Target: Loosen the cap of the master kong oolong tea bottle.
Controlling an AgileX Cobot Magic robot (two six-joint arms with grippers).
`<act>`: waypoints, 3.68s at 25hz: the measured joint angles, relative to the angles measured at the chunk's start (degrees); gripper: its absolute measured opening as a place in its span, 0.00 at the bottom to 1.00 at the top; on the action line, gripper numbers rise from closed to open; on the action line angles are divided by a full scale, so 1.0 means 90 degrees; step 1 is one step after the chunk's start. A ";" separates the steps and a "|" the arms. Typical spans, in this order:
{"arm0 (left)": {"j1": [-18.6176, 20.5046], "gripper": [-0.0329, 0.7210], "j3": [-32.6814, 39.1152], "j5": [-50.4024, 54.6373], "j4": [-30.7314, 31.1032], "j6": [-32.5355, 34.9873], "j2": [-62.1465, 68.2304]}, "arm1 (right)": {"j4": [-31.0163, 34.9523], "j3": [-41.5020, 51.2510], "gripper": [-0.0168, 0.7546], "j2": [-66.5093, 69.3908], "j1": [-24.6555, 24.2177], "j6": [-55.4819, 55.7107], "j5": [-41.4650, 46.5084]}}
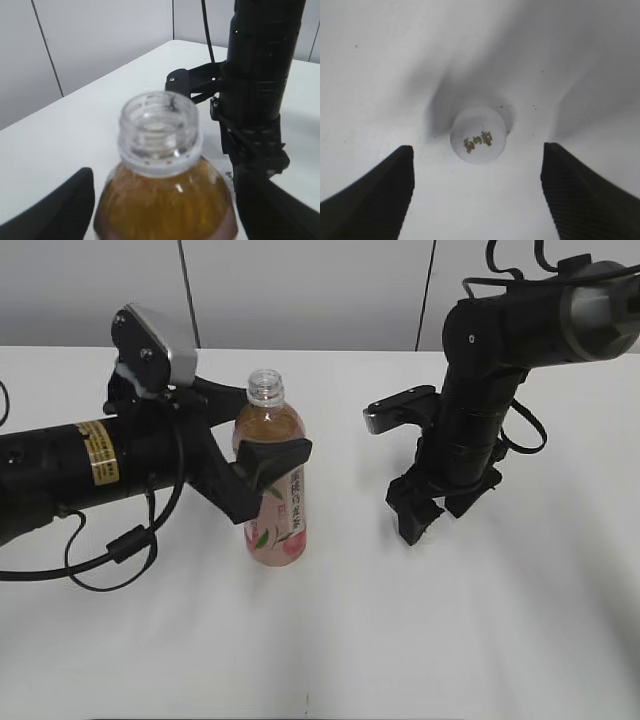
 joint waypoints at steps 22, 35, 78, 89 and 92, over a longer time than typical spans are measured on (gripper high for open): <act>0.0607 0.70 0.1115 0.1087 0.0212 -0.1193 -0.2209 | 0.0058 0.0043 0.79 -0.1611 -0.0008 0.0399 0.0569; 0.0279 0.69 0.1115 0.4293 0.1034 -0.2985 -0.4718 | 0.0153 0.1970 0.79 -0.3512 -0.0008 0.1072 0.0589; -0.1858 0.62 0.0537 1.2048 -0.3404 0.1026 -1.0898 | -0.0696 0.5354 0.79 -1.1092 -0.0008 0.1236 0.0882; -0.1858 0.62 0.0537 1.2055 -0.3385 0.1141 -1.1120 | -0.0788 0.5549 0.79 -1.3317 -0.0008 0.1516 0.1392; -0.1863 0.62 0.0537 1.2055 -0.3385 0.1241 -1.1120 | -0.0895 0.5549 0.79 -1.3540 -0.0008 0.1677 0.1399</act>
